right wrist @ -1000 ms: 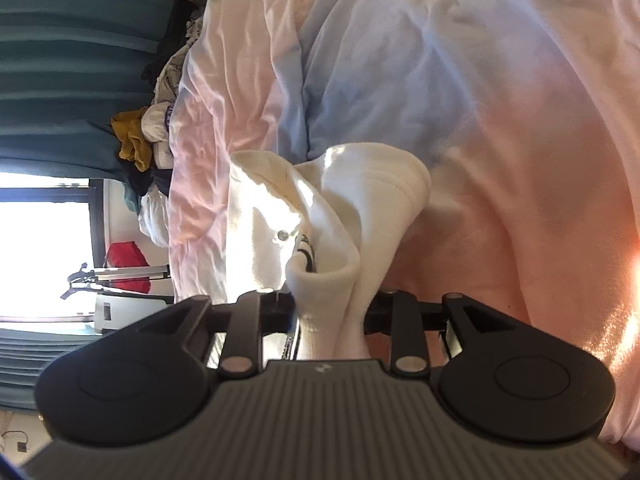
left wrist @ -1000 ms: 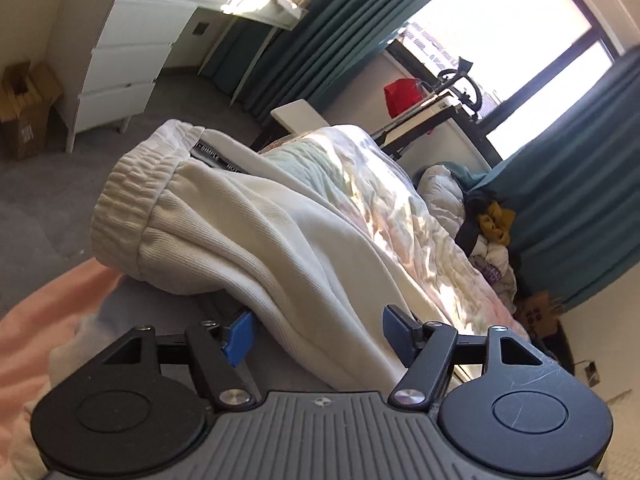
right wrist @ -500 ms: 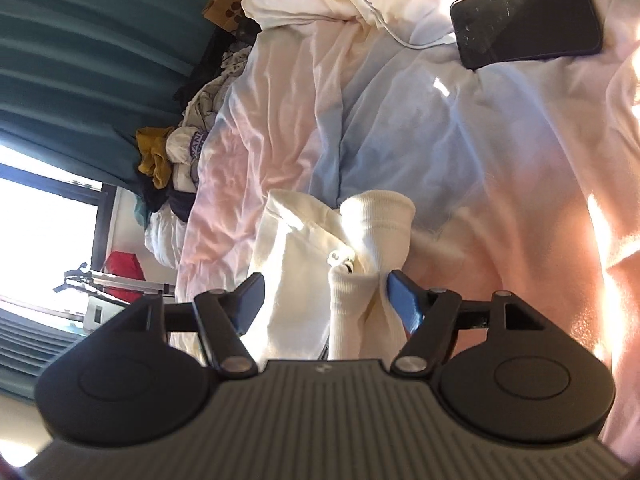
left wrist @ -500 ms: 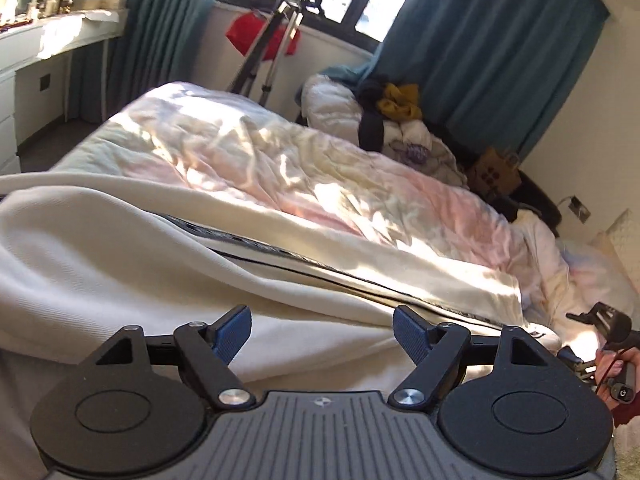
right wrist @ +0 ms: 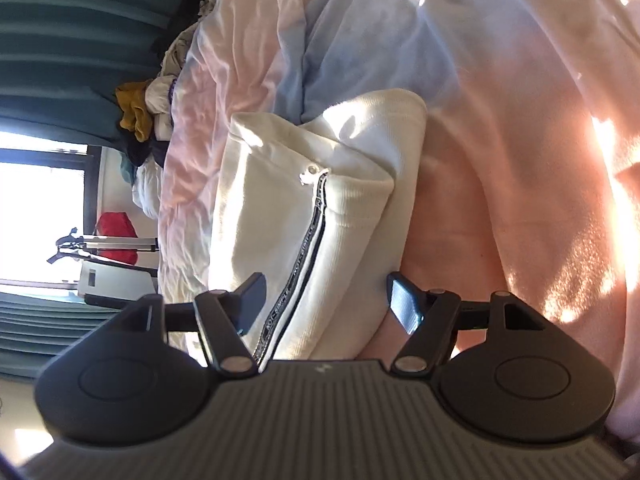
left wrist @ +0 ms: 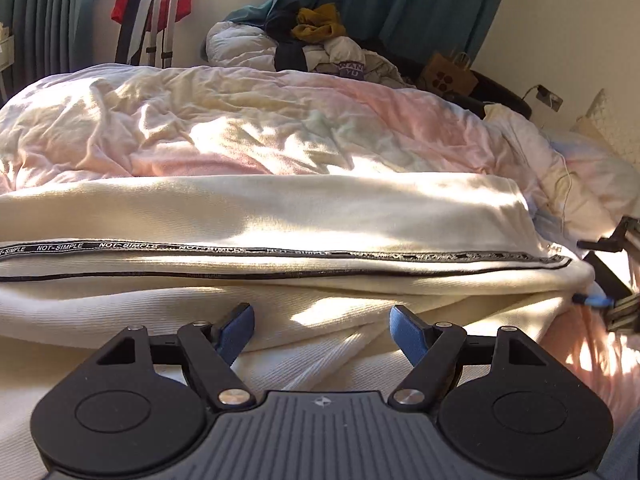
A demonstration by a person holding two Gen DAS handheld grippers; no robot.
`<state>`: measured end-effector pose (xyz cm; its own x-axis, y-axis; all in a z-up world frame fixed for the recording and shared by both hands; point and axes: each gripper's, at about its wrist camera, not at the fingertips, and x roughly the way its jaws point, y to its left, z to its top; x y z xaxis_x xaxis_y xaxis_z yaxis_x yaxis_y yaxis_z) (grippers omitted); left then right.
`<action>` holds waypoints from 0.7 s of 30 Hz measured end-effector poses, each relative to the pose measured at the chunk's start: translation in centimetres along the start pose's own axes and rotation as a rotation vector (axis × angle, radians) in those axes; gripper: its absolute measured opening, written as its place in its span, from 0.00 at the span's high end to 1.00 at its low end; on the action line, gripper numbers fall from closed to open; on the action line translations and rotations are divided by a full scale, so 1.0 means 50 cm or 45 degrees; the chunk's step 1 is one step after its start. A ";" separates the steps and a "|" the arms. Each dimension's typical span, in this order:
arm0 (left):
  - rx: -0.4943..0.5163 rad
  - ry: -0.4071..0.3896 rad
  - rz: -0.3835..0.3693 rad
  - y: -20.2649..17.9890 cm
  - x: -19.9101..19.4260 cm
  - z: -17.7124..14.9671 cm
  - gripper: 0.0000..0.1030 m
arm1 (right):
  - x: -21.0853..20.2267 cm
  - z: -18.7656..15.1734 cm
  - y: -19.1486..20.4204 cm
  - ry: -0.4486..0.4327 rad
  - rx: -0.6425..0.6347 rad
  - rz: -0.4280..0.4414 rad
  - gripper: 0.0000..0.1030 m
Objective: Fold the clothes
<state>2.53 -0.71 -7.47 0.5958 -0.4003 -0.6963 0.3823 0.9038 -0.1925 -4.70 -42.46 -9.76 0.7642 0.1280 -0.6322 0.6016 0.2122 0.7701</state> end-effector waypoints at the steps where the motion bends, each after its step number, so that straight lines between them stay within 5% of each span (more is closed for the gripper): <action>1: 0.045 -0.007 0.015 -0.003 0.004 -0.005 0.27 | -0.004 -0.002 0.009 -0.033 -0.030 0.039 0.41; 6: 0.229 -0.033 0.070 -0.021 0.021 -0.019 0.28 | -0.010 -0.017 0.081 -0.129 -0.264 0.142 0.67; 7: 0.237 -0.037 0.070 -0.021 0.025 -0.019 0.27 | -0.005 -0.019 0.095 -0.137 -0.303 0.134 0.86; 8: 0.243 -0.041 0.070 -0.020 0.030 -0.019 0.27 | 0.004 -0.017 0.106 -0.141 -0.316 0.124 0.92; 17: 0.246 -0.055 0.019 -0.003 0.038 -0.013 0.31 | 0.068 0.032 0.302 -0.218 -0.412 0.267 0.94; 21: 0.273 -0.062 0.001 -0.003 0.038 -0.014 0.33 | 0.182 0.060 0.400 -0.207 -0.484 0.178 0.94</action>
<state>3.13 -1.48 -9.24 0.6278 -0.4109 -0.6611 0.5198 0.8535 -0.0368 14.98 -39.98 0.15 0.8772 0.0333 -0.4791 0.3845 0.5489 0.7422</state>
